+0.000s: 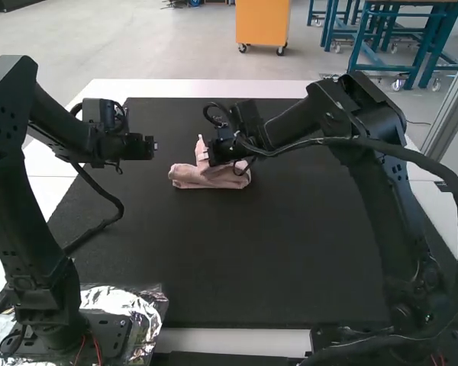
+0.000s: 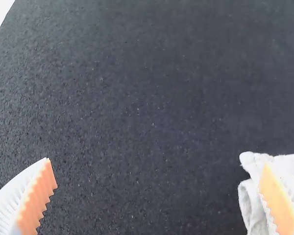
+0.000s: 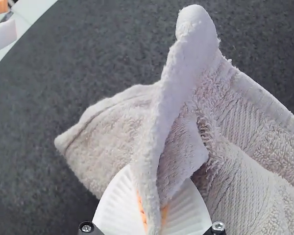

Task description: Fold the towel.

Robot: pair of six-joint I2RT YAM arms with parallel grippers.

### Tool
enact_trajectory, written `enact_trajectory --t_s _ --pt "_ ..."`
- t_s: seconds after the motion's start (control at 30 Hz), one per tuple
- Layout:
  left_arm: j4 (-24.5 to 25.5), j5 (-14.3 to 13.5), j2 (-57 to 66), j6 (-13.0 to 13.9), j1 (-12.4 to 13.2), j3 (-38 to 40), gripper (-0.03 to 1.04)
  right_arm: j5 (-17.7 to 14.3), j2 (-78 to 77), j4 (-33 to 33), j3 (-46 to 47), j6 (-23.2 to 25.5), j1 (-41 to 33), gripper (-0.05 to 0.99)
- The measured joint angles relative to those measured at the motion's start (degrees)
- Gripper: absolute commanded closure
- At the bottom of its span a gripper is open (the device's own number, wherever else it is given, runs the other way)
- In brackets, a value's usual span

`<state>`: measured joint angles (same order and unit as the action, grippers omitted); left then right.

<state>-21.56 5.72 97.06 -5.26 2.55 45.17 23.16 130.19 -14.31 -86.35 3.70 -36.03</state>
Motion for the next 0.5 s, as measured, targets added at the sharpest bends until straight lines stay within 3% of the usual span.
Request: enact_trajectory --t_s 0.13,0.27,0.37,0.43,0.5 --pt "-0.2 -0.1 0.0 0.0 0.6 0.0 0.04 0.0 0.3 -0.1 -0.3 0.6 -0.8 0.92" --pt "-0.2 -0.2 0.0 -0.1 0.8 0.0 0.04 0.1 0.5 -0.2 -0.4 1.6 -1.5 0.49" --pt "-0.1 -0.2 0.0 -0.4 0.8 0.0 0.04 1.6 0.5 -0.4 -0.4 1.9 -1.6 0.44" --pt "-0.1 -0.2 0.0 -0.5 0.8 0.0 0.04 2.9 0.5 -0.4 -0.4 2.3 -1.6 0.33" --pt "-0.1 -0.2 -0.3 -0.6 0.8 0.0 0.04 3.9 0.4 -0.7 -0.3 2.3 -1.6 0.32"
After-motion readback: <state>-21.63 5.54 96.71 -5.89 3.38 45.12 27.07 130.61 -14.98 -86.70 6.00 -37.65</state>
